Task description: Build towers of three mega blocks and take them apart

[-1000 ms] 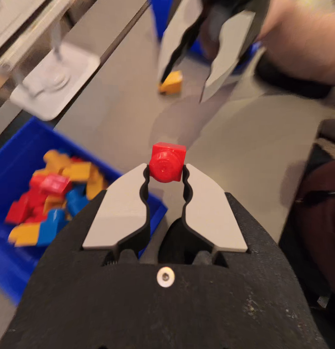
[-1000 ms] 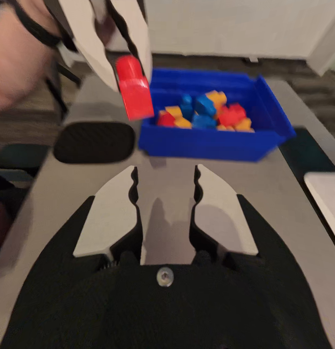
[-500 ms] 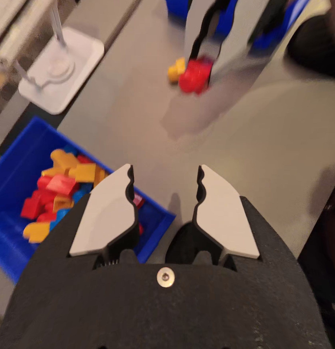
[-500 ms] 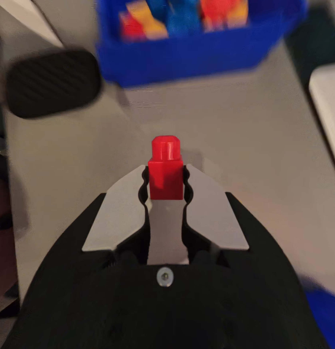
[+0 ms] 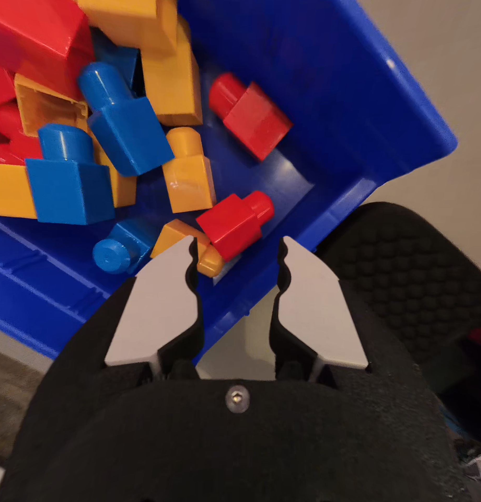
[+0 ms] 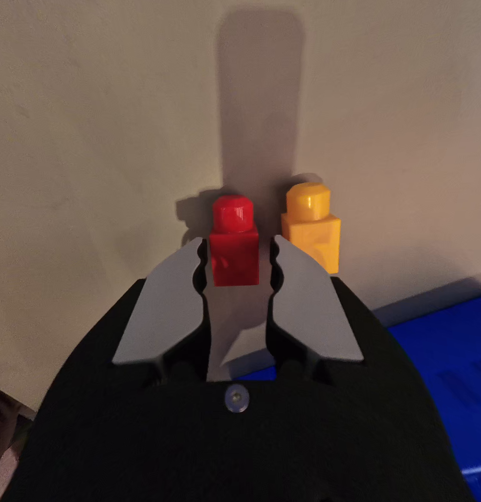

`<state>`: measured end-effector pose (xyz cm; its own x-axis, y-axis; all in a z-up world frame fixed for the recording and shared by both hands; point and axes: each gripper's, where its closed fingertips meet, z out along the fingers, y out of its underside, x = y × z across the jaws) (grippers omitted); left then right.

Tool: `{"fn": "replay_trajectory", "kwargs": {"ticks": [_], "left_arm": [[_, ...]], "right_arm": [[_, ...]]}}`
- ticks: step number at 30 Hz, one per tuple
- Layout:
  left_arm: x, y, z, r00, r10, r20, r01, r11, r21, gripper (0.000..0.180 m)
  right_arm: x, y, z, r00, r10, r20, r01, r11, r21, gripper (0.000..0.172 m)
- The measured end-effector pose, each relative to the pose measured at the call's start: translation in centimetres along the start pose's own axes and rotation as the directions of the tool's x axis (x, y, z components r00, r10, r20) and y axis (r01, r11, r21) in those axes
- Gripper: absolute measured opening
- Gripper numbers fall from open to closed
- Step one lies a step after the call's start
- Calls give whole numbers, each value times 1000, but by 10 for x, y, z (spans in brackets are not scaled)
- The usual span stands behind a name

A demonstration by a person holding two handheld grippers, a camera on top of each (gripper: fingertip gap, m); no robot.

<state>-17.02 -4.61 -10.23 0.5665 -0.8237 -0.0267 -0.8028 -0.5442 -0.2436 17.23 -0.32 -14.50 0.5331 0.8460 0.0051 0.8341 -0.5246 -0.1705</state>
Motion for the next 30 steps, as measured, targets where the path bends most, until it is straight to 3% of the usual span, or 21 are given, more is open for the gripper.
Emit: {"fn": "replay_trajectory", "kwargs": {"ticks": [6,13,30], "left_arm": [[-5,3,13,997,77,23,-76,995,-67,51],[-7,-2,23,980,197,-36,-199,977,-72,46],[-8,16,29,980,197,-25,-198,962,-186,37]], "right_arm": [[-5,-14,-16,999,-42,-8,43,995,91,50],[-12,-11,-13,997,-75,12,74,995,68,50],[-15,-9,-10,995,-92,33,90,995,51,49]]}}
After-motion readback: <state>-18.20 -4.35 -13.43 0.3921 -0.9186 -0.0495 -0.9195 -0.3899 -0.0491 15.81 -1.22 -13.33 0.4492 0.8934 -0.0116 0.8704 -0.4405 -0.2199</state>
